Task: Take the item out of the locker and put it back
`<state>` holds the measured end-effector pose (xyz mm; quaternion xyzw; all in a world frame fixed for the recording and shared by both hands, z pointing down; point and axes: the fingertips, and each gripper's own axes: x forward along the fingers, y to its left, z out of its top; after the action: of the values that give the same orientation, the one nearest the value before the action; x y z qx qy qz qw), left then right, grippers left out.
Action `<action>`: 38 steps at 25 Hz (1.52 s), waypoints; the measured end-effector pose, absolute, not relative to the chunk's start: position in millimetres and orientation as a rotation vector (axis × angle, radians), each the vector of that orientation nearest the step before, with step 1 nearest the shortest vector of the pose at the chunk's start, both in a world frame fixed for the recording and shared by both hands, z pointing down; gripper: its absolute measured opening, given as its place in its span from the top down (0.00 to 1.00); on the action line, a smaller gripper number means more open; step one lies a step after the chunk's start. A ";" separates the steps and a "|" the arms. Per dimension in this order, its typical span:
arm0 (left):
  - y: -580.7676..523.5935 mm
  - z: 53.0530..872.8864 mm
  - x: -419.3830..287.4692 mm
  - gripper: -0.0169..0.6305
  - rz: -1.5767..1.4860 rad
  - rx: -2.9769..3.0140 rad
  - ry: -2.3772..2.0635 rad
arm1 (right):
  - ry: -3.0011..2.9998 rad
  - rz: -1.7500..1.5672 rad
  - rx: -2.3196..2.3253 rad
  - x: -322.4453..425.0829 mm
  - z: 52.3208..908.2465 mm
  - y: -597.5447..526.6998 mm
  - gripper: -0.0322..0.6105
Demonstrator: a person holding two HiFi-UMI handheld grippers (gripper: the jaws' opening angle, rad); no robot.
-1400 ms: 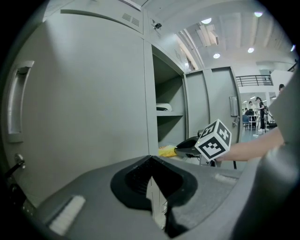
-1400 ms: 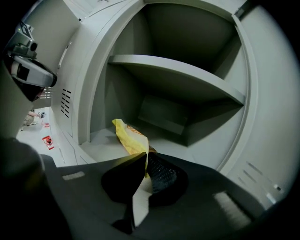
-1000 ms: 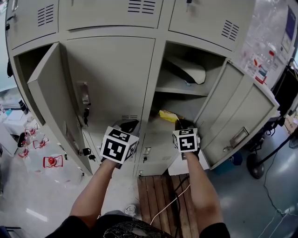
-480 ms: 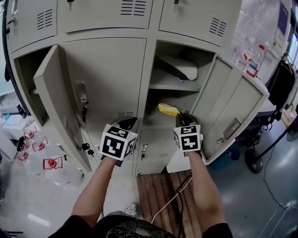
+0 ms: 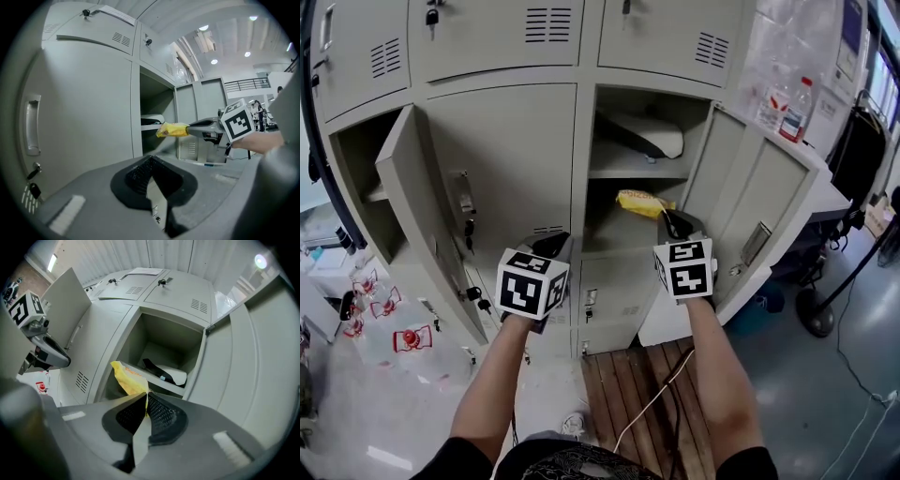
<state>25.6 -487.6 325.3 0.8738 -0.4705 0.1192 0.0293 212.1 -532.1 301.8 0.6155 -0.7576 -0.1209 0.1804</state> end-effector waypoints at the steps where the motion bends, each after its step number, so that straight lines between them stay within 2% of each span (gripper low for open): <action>1: -485.9 324.6 25.9 0.97 0.369 2.697 -1.452 | -2.143 -0.351 1.744 212.0 297.1 -529.8 0.90; 17: -484.9 307.7 28.1 0.97 0.362 2.737 -1.459 | -2.165 -0.521 1.786 197.3 224.9 -530.3 0.90; 38: -513.3 300.6 23.9 0.97 0.401 2.788 -1.439 | -2.161 -0.567 1.794 166.2 212.2 -612.4 0.91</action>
<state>23.9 -513.3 300.6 0.8814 -0.4549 0.1267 -0.0105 166.2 -612.4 212.2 0.6200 -0.7471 -0.1959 0.1376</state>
